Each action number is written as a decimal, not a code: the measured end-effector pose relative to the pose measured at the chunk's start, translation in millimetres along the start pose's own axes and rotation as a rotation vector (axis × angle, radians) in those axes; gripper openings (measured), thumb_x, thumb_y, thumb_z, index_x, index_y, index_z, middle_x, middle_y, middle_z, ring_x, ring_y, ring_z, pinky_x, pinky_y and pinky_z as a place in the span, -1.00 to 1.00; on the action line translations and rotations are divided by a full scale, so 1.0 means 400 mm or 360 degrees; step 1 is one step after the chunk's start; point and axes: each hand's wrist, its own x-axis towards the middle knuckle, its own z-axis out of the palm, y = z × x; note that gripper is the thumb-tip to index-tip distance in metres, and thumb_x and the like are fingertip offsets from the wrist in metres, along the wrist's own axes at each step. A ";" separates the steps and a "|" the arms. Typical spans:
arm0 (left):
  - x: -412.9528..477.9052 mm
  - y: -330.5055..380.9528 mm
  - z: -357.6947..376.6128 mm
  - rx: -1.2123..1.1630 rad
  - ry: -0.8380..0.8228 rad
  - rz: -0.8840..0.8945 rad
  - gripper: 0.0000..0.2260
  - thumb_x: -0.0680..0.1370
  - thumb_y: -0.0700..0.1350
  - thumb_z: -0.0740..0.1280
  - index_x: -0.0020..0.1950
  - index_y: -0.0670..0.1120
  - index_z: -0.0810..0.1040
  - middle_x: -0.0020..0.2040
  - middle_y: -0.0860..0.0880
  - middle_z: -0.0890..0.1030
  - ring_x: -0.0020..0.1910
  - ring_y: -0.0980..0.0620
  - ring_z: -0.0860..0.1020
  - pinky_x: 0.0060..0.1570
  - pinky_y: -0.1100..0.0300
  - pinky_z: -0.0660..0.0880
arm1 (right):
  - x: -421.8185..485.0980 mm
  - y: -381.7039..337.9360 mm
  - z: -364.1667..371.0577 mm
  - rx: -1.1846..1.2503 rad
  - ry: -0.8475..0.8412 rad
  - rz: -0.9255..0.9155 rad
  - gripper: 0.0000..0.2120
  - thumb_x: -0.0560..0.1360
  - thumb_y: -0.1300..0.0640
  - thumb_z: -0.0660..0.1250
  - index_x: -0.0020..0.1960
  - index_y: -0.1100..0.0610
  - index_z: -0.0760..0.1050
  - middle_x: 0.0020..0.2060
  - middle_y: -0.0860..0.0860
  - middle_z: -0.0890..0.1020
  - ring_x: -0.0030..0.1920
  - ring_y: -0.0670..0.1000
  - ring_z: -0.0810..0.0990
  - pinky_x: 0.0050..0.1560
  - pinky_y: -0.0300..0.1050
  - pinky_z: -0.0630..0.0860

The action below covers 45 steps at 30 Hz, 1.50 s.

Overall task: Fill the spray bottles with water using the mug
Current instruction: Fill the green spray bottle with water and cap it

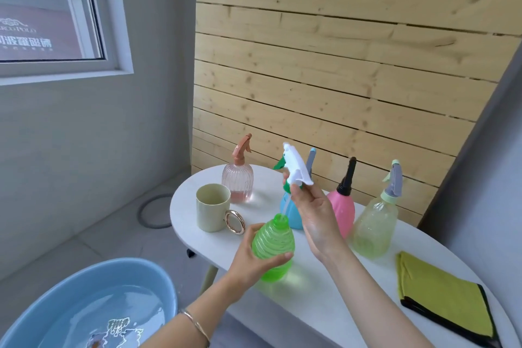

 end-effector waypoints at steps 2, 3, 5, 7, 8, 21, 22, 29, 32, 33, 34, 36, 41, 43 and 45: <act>0.002 -0.003 -0.004 0.0016 -0.0012 0.0006 -0.42 0.31 -0.15 0.63 0.23 0.01 0.44 0.11 -0.03 0.63 0.02 0.20 0.63 -0.07 0.37 0.51 | -0.013 0.013 -0.024 -0.0128 -0.0115 0.0123 -0.64 0.42 0.12 0.39 0.19 0.18 0.52 0.11 -0.02 0.66 0.13 -0.12 0.58 0.07 -0.32 0.47; 0.003 -0.004 -0.008 0.0019 -0.0018 0.0004 -0.41 0.30 -0.13 0.64 0.22 0.02 0.44 0.11 -0.03 0.64 0.03 0.17 0.63 -0.06 0.35 0.52 | -0.018 0.021 -0.037 -0.0190 -0.0176 0.0169 -0.63 0.40 0.15 0.40 0.18 0.21 0.51 0.11 0.00 0.66 0.12 -0.10 0.58 0.06 -0.31 0.49; 0.006 -0.006 -0.016 0.0018 -0.0025 -0.0011 -0.42 0.31 -0.13 0.64 0.22 0.02 0.44 0.11 -0.03 0.64 0.04 0.15 0.64 -0.06 0.31 0.54 | -0.025 0.034 -0.055 -0.0321 -0.0283 0.0246 -0.59 0.36 0.14 0.43 0.17 0.23 0.50 0.11 0.01 0.66 0.15 -0.06 0.59 0.13 -0.22 0.51; 0.007 -0.007 -0.019 0.0028 -0.0035 -0.0016 -0.44 0.33 -0.16 0.62 0.22 0.01 0.43 0.09 -0.01 0.65 0.01 0.18 0.64 -0.08 0.33 0.53 | -0.026 0.037 -0.066 -0.0436 -0.0341 0.0306 -0.59 0.33 0.12 0.46 0.14 0.20 0.52 0.11 -0.02 0.66 0.17 -0.05 0.58 0.21 -0.17 0.49; 0.006 -0.007 -0.019 0.0036 -0.0039 -0.0014 -0.44 0.33 -0.17 0.62 0.22 0.01 0.43 0.09 0.00 0.65 0.00 0.20 0.64 -0.10 0.35 0.53 | -0.024 0.035 -0.071 -0.0479 -0.0359 0.0319 -0.61 0.34 0.12 0.46 0.14 0.17 0.53 0.10 -0.04 0.66 0.18 -0.06 0.58 0.23 -0.17 0.48; 0.006 -0.011 -0.019 0.0066 -0.0020 -0.0006 -0.42 0.32 -0.13 0.63 0.24 0.03 0.43 0.11 0.04 0.62 0.00 0.28 0.61 -0.08 0.41 0.49 | -0.013 0.066 -0.056 -0.0661 -0.0266 0.0262 -0.78 0.39 0.23 0.48 0.02 0.09 0.64 0.00 -0.08 0.70 0.13 -0.14 0.60 0.30 -0.11 0.43; 0.006 -0.011 -0.020 0.0066 -0.0020 -0.0012 -0.42 0.32 -0.14 0.62 0.24 0.03 0.43 0.11 0.05 0.62 0.00 0.29 0.60 -0.08 0.41 0.49 | -0.014 0.068 -0.056 -0.0634 -0.0266 0.0262 -0.78 0.39 0.23 0.48 0.03 0.09 0.64 0.00 -0.07 0.70 0.12 -0.13 0.61 0.26 -0.13 0.45; 0.009 -0.011 -0.021 0.0087 -0.0064 -0.0038 -0.41 0.33 -0.13 0.62 0.25 0.04 0.42 0.11 0.08 0.61 0.01 0.29 0.61 -0.08 0.41 0.50 | -0.006 0.058 -0.073 -0.0497 -0.0469 0.0447 -0.69 0.44 0.15 0.37 0.17 0.12 0.57 0.09 -0.09 0.66 0.10 -0.20 0.59 0.05 -0.39 0.46; 0.009 -0.008 -0.023 0.0092 -0.0083 -0.0046 -0.41 0.34 -0.15 0.61 0.27 0.00 0.41 0.10 0.08 0.61 -0.03 0.32 0.60 -0.11 0.42 0.49 | -0.001 0.055 -0.081 -0.0536 -0.0562 0.0537 -0.62 0.46 0.07 0.31 0.26 0.14 0.52 0.18 -0.07 0.62 0.19 -0.20 0.53 0.11 -0.41 0.43; 0.010 -0.008 -0.024 0.0093 -0.0089 -0.0052 -0.41 0.34 -0.14 0.61 0.27 0.00 0.41 0.10 0.08 0.61 -0.03 0.32 0.60 -0.11 0.43 0.49 | -0.001 0.054 -0.082 -0.0537 -0.0575 0.0541 -0.61 0.46 0.07 0.31 0.26 0.14 0.51 0.19 -0.08 0.62 0.20 -0.20 0.53 0.11 -0.41 0.42; 0.010 -0.008 -0.024 0.0098 -0.0095 -0.0057 -0.41 0.34 -0.13 0.61 0.26 0.01 0.41 0.10 0.08 0.61 -0.02 0.31 0.61 -0.10 0.42 0.49 | -0.003 0.055 -0.082 -0.0523 -0.0573 0.0534 -0.61 0.45 0.08 0.33 0.26 0.14 0.52 0.18 -0.08 0.62 0.18 -0.20 0.54 0.11 -0.41 0.43; 0.011 -0.006 -0.024 0.0108 -0.0094 -0.0057 -0.41 0.34 -0.12 0.62 0.26 0.03 0.40 0.11 0.09 0.60 -0.01 0.31 0.60 -0.10 0.42 0.49 | -0.006 0.059 -0.078 -0.0489 -0.0500 0.0484 -0.64 0.40 0.13 0.39 0.19 0.14 0.55 0.13 -0.08 0.65 0.12 -0.17 0.58 0.08 -0.36 0.46; 0.007 -0.005 -0.021 0.0105 -0.0063 -0.0052 -0.42 0.35 -0.18 0.60 0.27 -0.04 0.40 0.07 0.09 0.59 -0.09 0.40 0.58 -0.14 0.47 0.47 | -0.026 0.095 -0.047 -0.0679 -0.0037 0.0188 -0.73 0.26 0.15 0.58 -0.09 0.09 0.59 -0.08 -0.03 0.70 0.09 -0.01 0.62 0.21 -0.06 0.48; 0.004 -0.002 -0.019 0.0129 -0.0060 -0.0036 -0.41 0.36 -0.19 0.60 0.28 -0.06 0.39 0.07 0.12 0.57 -0.10 0.46 0.55 -0.13 0.50 0.44 | -0.039 0.106 -0.024 -0.0790 0.0159 0.0089 -0.73 0.27 0.17 0.59 -0.16 0.04 0.52 -0.15 -0.05 0.65 0.02 -0.06 0.60 0.19 -0.12 0.46; 0.000 -0.001 -0.019 0.0155 -0.0051 -0.0019 -0.41 0.36 -0.18 0.59 0.29 -0.07 0.38 0.07 0.16 0.55 -0.10 0.52 0.51 -0.13 0.54 0.42 | -0.054 0.109 -0.001 -0.0844 0.0272 0.0035 -0.71 0.30 0.15 0.57 -0.13 0.02 0.49 -0.14 -0.09 0.62 0.04 -0.16 0.55 0.17 -0.21 0.41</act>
